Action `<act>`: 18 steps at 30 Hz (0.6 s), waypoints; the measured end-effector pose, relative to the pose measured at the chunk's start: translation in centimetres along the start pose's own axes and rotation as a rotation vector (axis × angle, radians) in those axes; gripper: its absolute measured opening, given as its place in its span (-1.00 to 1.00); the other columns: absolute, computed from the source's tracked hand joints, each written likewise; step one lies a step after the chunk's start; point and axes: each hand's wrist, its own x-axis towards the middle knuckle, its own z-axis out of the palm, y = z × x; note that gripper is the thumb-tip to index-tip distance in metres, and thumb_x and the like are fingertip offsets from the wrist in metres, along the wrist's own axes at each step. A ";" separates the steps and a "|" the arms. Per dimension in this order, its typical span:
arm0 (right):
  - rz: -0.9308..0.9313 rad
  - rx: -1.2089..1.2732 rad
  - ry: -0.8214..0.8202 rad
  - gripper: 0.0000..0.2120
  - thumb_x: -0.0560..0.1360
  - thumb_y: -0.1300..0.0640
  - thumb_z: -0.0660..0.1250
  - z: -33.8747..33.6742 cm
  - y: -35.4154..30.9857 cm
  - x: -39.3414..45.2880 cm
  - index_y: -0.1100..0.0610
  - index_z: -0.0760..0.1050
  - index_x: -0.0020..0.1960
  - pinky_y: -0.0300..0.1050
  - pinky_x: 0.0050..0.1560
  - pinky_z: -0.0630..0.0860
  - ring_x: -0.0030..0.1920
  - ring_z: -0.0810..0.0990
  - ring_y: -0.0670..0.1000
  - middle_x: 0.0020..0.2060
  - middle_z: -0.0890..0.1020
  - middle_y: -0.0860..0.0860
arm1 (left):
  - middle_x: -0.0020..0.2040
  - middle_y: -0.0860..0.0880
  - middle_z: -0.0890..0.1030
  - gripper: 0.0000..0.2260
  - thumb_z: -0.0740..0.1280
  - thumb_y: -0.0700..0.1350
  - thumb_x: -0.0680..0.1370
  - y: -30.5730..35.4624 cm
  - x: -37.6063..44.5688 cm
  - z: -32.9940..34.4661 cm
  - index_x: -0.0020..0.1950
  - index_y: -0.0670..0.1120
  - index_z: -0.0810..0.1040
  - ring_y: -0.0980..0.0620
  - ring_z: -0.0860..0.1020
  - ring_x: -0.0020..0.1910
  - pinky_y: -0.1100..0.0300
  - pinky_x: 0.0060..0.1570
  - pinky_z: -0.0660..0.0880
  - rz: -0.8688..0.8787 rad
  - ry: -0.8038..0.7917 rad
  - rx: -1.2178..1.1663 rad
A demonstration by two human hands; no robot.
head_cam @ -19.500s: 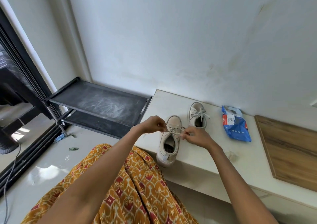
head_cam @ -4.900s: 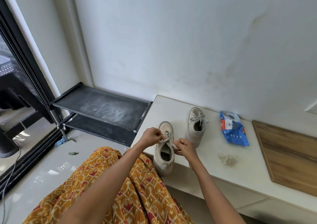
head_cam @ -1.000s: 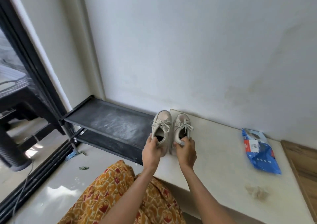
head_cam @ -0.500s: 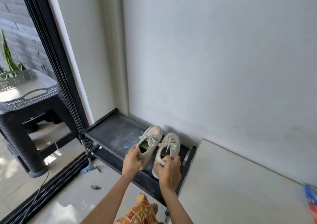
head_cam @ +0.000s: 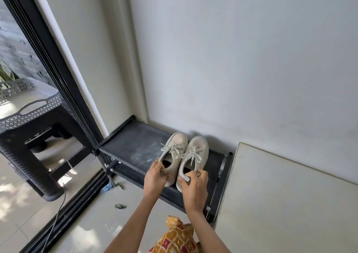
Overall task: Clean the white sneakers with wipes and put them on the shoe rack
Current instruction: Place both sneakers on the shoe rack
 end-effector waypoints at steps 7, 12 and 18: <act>0.024 0.014 -0.068 -0.78 0.37 -0.02 0.47 1.4 -3.7 1.2 0.09 0.54 -0.12 -0.16 -0.36 0.45 0.05 0.45 0.01 0.00 0.42 0.00 | -0.14 0.04 0.46 -0.66 0.40 -0.35 0.33 -1.3 1.8 -2.5 -0.30 0.01 0.31 0.03 0.42 -0.20 0.36 -0.33 0.26 -0.049 0.020 0.006; 0.051 0.079 -0.107 -0.81 0.37 0.03 0.48 2.7 -4.3 1.5 0.10 0.54 -0.13 -0.13 -0.32 0.49 0.04 0.42 0.00 -0.01 0.41 0.01 | -0.08 0.04 0.47 -0.60 0.46 -0.32 0.29 -1.8 3.4 -4.1 -0.31 0.05 0.29 0.03 0.42 -0.14 0.21 -0.21 0.26 -0.066 -0.067 0.026; -0.021 0.000 -0.135 -0.78 0.39 0.15 0.46 2.9 -3.0 0.2 0.07 0.53 0.01 -0.09 -0.19 0.55 0.15 0.45 0.12 0.18 0.43 0.10 | -0.13 0.03 0.45 -0.81 0.39 -0.26 0.37 -2.5 2.9 -3.2 -0.13 -0.15 0.40 0.01 0.39 -0.18 0.18 -0.25 0.25 -0.044 -0.012 0.112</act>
